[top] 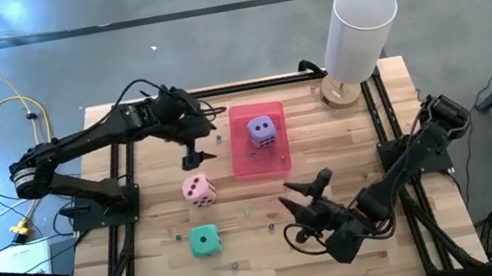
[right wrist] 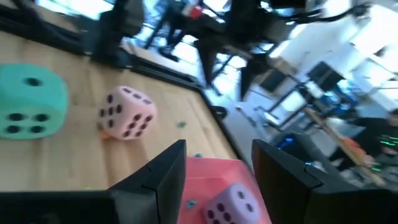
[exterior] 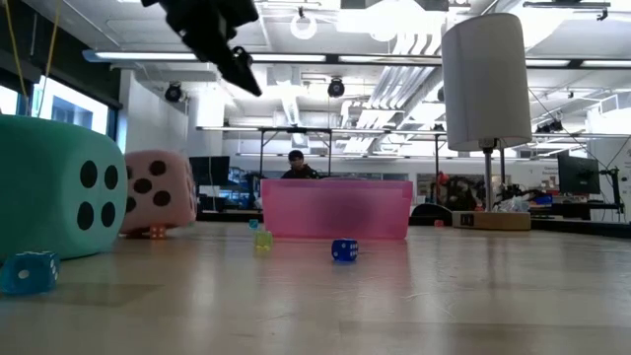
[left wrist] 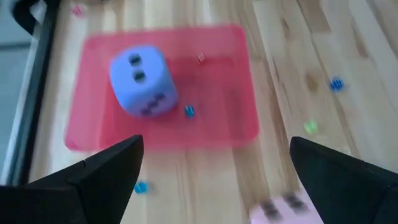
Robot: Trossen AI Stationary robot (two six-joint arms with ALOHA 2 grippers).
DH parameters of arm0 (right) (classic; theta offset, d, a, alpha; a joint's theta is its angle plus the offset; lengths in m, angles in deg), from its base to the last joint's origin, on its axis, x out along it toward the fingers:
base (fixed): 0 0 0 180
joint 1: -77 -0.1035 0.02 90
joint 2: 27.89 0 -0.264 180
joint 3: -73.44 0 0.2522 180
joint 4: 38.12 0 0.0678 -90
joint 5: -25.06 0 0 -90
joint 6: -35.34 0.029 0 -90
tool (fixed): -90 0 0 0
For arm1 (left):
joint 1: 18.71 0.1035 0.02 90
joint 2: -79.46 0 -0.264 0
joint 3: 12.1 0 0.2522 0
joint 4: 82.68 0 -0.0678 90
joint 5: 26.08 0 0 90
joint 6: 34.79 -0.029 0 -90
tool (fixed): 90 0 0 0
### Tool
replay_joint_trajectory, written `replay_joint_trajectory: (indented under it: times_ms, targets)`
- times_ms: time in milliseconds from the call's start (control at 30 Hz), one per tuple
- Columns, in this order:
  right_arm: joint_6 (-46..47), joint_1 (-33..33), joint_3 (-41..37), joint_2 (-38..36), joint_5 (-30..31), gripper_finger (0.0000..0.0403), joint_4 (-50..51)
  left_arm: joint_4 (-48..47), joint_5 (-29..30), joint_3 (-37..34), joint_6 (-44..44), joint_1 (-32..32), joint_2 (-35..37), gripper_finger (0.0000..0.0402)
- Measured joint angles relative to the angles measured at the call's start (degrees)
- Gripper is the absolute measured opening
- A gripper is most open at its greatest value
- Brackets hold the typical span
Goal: Pick & Place Dice
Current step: Put the large pink die into the red bin
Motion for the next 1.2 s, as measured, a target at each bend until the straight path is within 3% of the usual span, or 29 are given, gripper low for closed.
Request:
replay_joint_trajectory:
  times_ms: [267, 500, 667, 800, 967, 1033, 1200]
  targets:
    - [2.5, 0.1, 0.0, 0.0, -7.9, 0.0174, 0.2, 3.5, -0.3, 0.0, 0.3, -0.9, 1.1, 0.0392]
    - [2.9, 0.0, 0.0, 0.0, -9.1, 0.0174, 0.1, -5.8, -0.4, 0.0, 16.9, -0.9, 1.8, 0.0392]
    - [2.9, 0.0, 0.0, 0.0, -9.9, 0.0174, 0.1, -10.9, -0.3, 0.0, 21.8, -1.5, 1.3, 0.0392]
    - [2.8, 0.4, 0.0, 0.0, -9.8, 0.0174, 0.0, -8.2, -2.7, 0.0, 30.0, -2.1, 1.4, 0.0392]
    - [1.0, 1.5, 0.0, 0.0, -9.7, 0.0174, 0.0, 3.2, -3.0, 0.0, 34.9, -2.8, 1.0, 0.0392]
    - [-0.1, 2.0, 0.0, 0.0, -9.7, 0.0174, 0.0, 5.0, -0.6, 0.0, 36.0, -3.6, 1.1, 0.0392]
    - [-0.6, 3.1, 0.0, 0.0, -9.7, 0.0174, 0.1, 4.4, 12.8, 0.0, 36.3, -7.8, 1.5, 0.0392]
